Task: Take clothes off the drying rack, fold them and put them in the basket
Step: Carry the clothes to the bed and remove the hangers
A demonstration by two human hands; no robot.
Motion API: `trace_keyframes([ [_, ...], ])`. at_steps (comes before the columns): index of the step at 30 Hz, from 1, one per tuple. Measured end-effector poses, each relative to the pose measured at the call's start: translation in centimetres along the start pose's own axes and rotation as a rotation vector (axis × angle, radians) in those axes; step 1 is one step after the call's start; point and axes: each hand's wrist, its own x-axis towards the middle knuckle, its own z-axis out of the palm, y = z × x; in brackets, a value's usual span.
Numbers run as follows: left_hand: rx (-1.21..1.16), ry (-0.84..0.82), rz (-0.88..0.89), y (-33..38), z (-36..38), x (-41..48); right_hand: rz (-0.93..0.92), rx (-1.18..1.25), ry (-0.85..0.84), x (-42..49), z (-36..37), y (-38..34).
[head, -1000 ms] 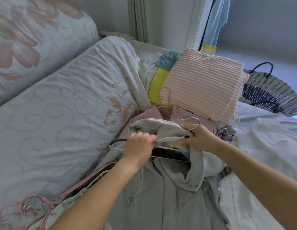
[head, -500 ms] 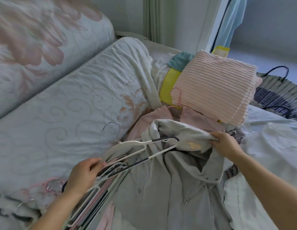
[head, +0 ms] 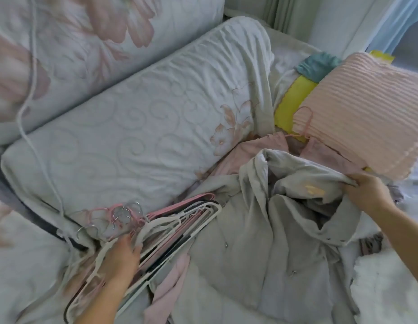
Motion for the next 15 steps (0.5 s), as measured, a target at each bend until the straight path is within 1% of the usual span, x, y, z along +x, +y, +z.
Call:
trace_keyframes([
  [2, -0.024, 0.076, 0.045, 3.3, 0.1, -0.6, -0.01, 0.034, -0.006, -0.2, 0.4, -0.5],
  [4, -0.046, 0.129, 0.126, 6.7, 0.4, -1.6, -0.019, 0.07, -0.017, -0.4, 0.9, -1.0],
  [7, -0.044, 0.094, 0.267, 11.2, 1.8, -3.1, -0.019, 0.129, -0.031, -1.2, 1.2, -1.7],
  [10, -0.076, 0.036, 0.528, 16.1, 2.4, -4.7, -0.071, 0.185, -0.05, -2.4, 1.3, -2.5],
  [13, -0.132, -0.092, 0.83, 22.4, 2.2, -6.5, -0.166, 0.277, -0.137, -3.5, 1.6, -3.7],
  [15, -0.18, -0.135, 0.979, 27.0, 1.9, -7.4, -0.193, 0.352, -0.163, -3.7, 1.2, -4.1],
])
